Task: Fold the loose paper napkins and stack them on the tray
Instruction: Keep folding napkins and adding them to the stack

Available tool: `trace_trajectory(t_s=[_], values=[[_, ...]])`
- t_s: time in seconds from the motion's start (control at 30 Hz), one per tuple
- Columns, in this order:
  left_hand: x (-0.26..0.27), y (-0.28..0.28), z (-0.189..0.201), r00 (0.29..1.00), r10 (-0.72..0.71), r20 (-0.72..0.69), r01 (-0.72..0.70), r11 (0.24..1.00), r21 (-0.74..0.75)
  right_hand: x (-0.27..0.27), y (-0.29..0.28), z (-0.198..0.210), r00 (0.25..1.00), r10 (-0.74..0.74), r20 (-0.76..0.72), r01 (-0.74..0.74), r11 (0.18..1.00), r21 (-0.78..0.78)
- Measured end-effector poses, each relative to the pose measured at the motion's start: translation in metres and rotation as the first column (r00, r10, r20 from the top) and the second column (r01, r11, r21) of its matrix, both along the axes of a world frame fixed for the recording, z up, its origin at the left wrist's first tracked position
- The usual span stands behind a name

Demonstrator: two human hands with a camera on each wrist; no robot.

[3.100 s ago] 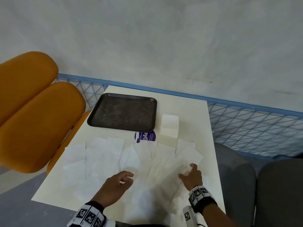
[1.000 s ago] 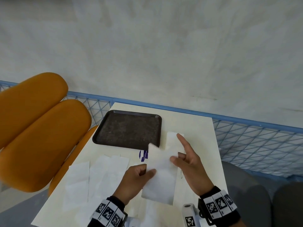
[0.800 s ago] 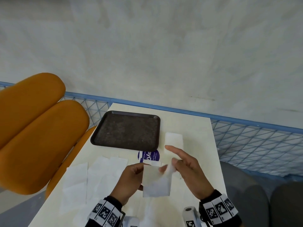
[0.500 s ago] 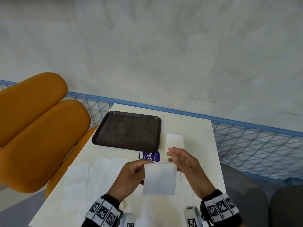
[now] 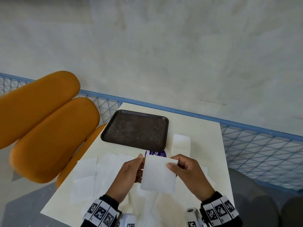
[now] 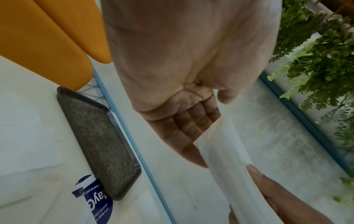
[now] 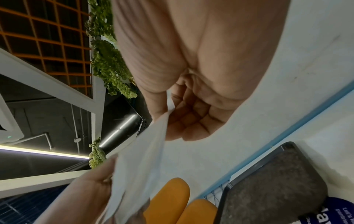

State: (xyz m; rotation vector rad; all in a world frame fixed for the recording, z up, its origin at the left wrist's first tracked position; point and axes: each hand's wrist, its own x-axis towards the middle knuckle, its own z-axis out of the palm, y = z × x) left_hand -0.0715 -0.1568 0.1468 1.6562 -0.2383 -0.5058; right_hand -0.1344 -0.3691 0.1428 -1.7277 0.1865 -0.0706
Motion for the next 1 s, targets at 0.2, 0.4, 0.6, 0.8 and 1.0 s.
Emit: trace_trajectory(t_s=[0.2, 0.4, 0.6, 0.8, 1.0], values=[[0.008, -0.009, -0.013, 0.978, 0.025, 0.207, -0.058, 0.987, 0.150, 0.004, -0.002, 0.001, 0.998, 0.065, 0.002, -0.065, 0.998, -0.011], [0.007, -0.025, -0.010, 0.927, -0.087, 0.366, -0.027, 0.954, 0.297, 0.015, -0.003, 0.002, 0.994, 0.104, 0.029, -0.094, 0.968, -0.234], [0.019, -0.021, -0.016, 0.933, -0.019, 0.360, -0.073, 0.968, 0.240, 0.018, -0.023, 0.002, 0.998, 0.019, 0.057, -0.008, 0.981, -0.194], [0.020, -0.025, -0.022, 0.977, 0.046, 0.207, -0.081, 0.984, 0.161, 0.010, -0.017, -0.021, 0.996, -0.084, -0.027, 0.087, 0.989, 0.123], [0.024, -0.021, -0.038, 0.990, 0.143, -0.004, -0.141, 0.980, 0.143, 0.011, -0.013, -0.059, 0.979, -0.093, -0.179, 0.116, 0.986, 0.123]])
